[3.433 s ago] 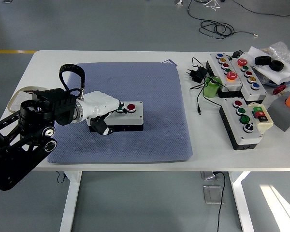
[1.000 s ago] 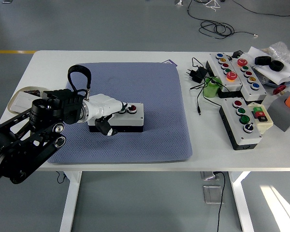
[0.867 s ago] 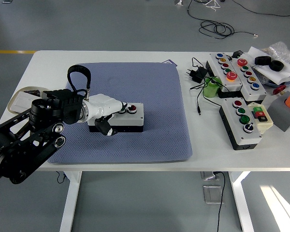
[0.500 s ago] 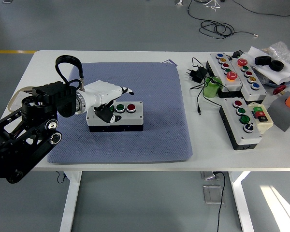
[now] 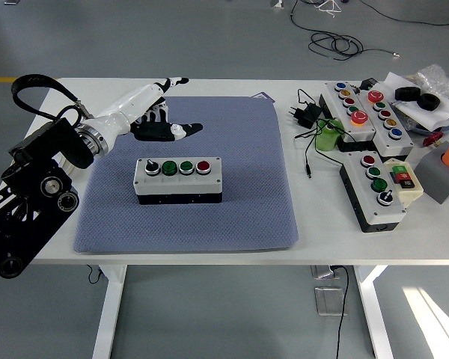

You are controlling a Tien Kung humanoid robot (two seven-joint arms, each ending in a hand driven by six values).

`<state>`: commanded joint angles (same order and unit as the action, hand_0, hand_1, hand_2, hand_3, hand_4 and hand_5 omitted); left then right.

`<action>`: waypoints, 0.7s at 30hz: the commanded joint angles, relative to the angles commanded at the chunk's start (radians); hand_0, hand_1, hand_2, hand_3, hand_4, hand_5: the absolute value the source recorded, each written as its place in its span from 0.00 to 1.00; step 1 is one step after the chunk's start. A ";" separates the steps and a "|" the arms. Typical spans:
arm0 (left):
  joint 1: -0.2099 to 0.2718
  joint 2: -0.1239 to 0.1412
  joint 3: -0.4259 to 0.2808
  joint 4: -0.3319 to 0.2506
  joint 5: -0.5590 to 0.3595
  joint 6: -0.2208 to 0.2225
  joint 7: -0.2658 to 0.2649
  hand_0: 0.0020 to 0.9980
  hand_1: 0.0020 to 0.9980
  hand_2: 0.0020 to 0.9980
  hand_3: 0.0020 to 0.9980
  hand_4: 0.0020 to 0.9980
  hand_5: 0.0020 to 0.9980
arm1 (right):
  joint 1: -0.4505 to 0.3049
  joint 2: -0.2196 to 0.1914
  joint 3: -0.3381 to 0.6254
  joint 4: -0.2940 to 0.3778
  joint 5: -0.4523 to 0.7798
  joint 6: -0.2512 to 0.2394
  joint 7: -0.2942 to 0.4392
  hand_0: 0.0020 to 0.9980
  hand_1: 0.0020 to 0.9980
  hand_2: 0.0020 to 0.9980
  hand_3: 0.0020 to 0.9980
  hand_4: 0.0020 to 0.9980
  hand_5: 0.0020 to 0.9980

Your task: Pick up the button,place it on the desk,press the button,press the button

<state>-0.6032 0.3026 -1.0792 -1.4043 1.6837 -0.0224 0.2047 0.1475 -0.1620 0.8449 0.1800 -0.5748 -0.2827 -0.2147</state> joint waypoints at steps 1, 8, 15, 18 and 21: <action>0.005 -0.001 -0.007 0.005 -0.046 0.041 -0.008 0.66 0.76 0.84 1.00 0.89 0.98 | 0.001 0.000 0.000 0.000 0.000 0.000 0.001 0.79 0.80 0.82 0.75 0.41 0.48; 0.013 -0.011 -0.036 0.043 -0.338 0.188 -0.044 0.82 0.88 0.96 1.00 0.76 1.00 | 0.004 -0.001 0.002 0.000 0.001 0.002 0.001 0.79 0.80 0.82 0.75 0.41 0.48; 0.024 -0.011 -0.071 0.076 -0.626 0.257 -0.083 0.82 0.87 0.94 0.94 0.75 1.00 | 0.008 0.001 0.005 0.000 -0.005 0.002 -0.002 0.79 0.80 0.82 0.75 0.41 0.48; 0.029 -0.008 -0.100 0.102 -0.730 0.268 -0.084 0.81 0.86 0.92 0.92 0.74 1.00 | 0.010 0.000 0.005 0.000 -0.002 0.002 0.000 0.79 0.80 0.82 0.75 0.41 0.48; 0.034 -0.006 -0.113 0.110 -0.771 0.266 -0.085 0.81 0.86 0.92 0.92 0.74 1.00 | 0.011 0.000 0.006 0.000 -0.002 0.002 0.001 0.79 0.80 0.82 0.75 0.41 0.48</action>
<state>-0.5689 0.2963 -1.1919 -1.2939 0.9129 0.2431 0.1199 0.1583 -0.1623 0.8507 0.1800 -0.5772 -0.2802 -0.2135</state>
